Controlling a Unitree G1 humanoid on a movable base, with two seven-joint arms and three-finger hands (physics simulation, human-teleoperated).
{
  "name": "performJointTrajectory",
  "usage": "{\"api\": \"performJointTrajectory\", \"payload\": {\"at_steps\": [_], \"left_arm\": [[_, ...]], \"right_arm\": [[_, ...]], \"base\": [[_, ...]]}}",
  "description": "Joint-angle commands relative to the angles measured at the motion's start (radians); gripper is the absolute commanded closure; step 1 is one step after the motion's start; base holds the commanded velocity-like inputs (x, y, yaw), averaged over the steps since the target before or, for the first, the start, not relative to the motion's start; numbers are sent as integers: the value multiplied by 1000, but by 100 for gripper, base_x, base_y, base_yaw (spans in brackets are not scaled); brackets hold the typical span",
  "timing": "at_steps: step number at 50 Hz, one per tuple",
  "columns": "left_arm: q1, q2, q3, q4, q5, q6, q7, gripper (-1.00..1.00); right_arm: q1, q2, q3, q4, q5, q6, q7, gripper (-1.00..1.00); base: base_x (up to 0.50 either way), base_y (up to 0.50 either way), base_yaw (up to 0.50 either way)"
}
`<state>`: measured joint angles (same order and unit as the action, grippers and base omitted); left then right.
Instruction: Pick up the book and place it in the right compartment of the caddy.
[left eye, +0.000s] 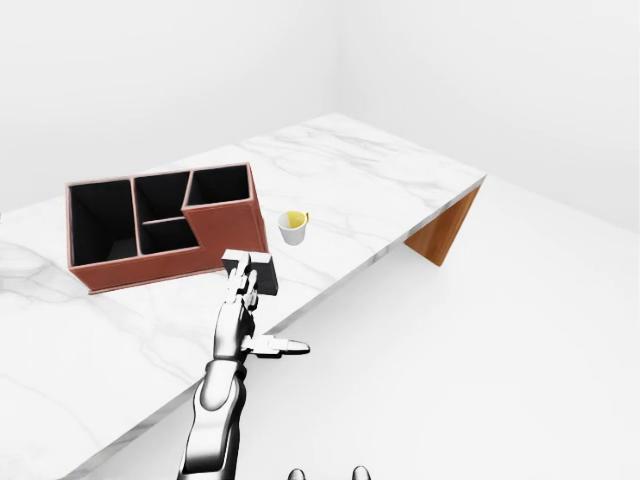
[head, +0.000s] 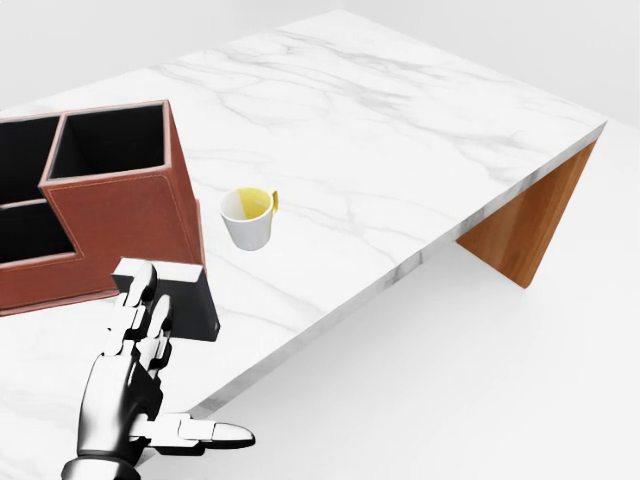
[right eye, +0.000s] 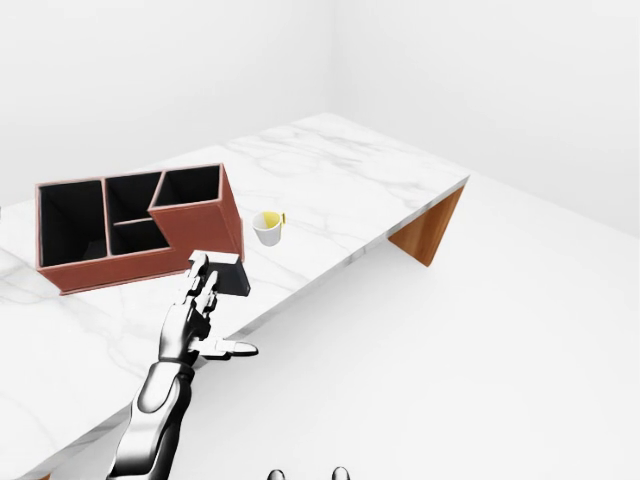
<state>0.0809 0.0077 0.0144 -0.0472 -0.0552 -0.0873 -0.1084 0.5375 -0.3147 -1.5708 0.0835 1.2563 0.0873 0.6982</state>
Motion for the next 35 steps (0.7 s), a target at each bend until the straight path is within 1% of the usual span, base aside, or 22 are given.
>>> {"api": "performJointTrajectory", "payload": {"at_steps": [1,28,35], "left_arm": [[1,0,0,-3,-2,0,-1,-100],[5,0,-3,-10,0,0,-4,-100],[6,0,-4,-3,2,0,-5,-100]], "right_arm": [[1,-1,0,0,1,0,0,-100],[-1,-1,0,2,0,0,0,-100],[1,-3,0,7,4,0,0,-100]], "base": [[12,16,0],[12,16,0],[1,1,0]]}}
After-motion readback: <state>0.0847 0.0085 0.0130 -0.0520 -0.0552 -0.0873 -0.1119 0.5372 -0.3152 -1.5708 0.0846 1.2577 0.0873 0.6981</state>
